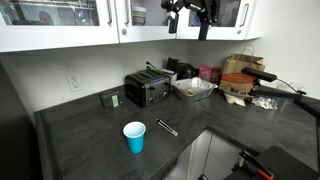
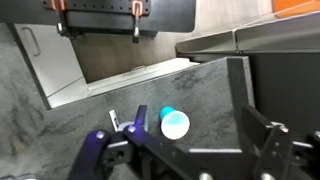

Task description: Pick the marker and put it in the cup

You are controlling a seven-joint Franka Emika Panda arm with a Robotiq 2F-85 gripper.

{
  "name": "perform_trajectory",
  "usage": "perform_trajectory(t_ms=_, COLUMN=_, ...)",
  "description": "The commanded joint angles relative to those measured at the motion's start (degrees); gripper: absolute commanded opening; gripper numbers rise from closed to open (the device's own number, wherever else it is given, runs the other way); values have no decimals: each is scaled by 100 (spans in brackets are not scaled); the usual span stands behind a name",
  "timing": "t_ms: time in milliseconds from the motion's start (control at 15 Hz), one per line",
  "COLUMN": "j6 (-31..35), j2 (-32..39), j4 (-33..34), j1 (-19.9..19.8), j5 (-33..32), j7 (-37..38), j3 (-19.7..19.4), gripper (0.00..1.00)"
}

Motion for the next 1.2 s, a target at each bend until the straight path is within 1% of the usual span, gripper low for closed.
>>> perform_trajectory(t_ms=0, j6=875, j2=326, j4=-363, j1=-120, j5=-506, j7=-277, j3=291, gripper=100)
perform_trajectory(t_ms=67, j6=1228, j2=482, j4=-494, j1=-93, j5=-616, j7=-318, j3=300, gripper=100)
perform_trajectory(t_ms=133, j6=1859, j2=668, j4=-672, j1=-85, j5=-814, j7=-366, j3=343, gripper=100)
perform_trajectory(t_ms=267, j6=2811, j2=1211, j4=-835, j1=-78, j5=-1066, j7=-354, j3=341, gripper=100)
perform_trajectory(t_ms=400, j6=3521, j2=1835, j4=-849, j1=-94, j5=-1274, j7=-296, j3=303, gripper=100)
perform_trajectory(t_ms=467, j6=3704, j2=2170, j4=-784, j1=-102, j5=-1341, j7=-339, j3=256, gripper=100)
perform_trajectory(t_ms=600, j6=3935, j2=2828, j4=-642, j1=-167, j5=-1465, j7=-374, j3=173, gripper=100)
perform_trajectory(t_ms=733, j6=3916, j2=3513, j4=-427, j1=-224, j5=-1505, j7=-385, j3=84, gripper=100)
perform_trajectory(t_ms=800, j6=3870, j2=3871, j4=-284, j1=-262, j5=-1668, j7=-247, j3=55, gripper=100)
perform_trajectory(t_ms=1000, j6=3590, j2=4586, j4=121, j1=-251, j5=-1648, j7=-390, j3=-1, gripper=100)
perform_trajectory(t_ms=1067, j6=3060, j2=4708, j4=299, j1=-232, j5=-1557, j7=-443, j3=31, gripper=100)
perform_trajectory(t_ms=1133, j6=3746, j2=4563, j4=-54, j1=-248, j5=-1570, j7=-332, j3=-4, gripper=100)
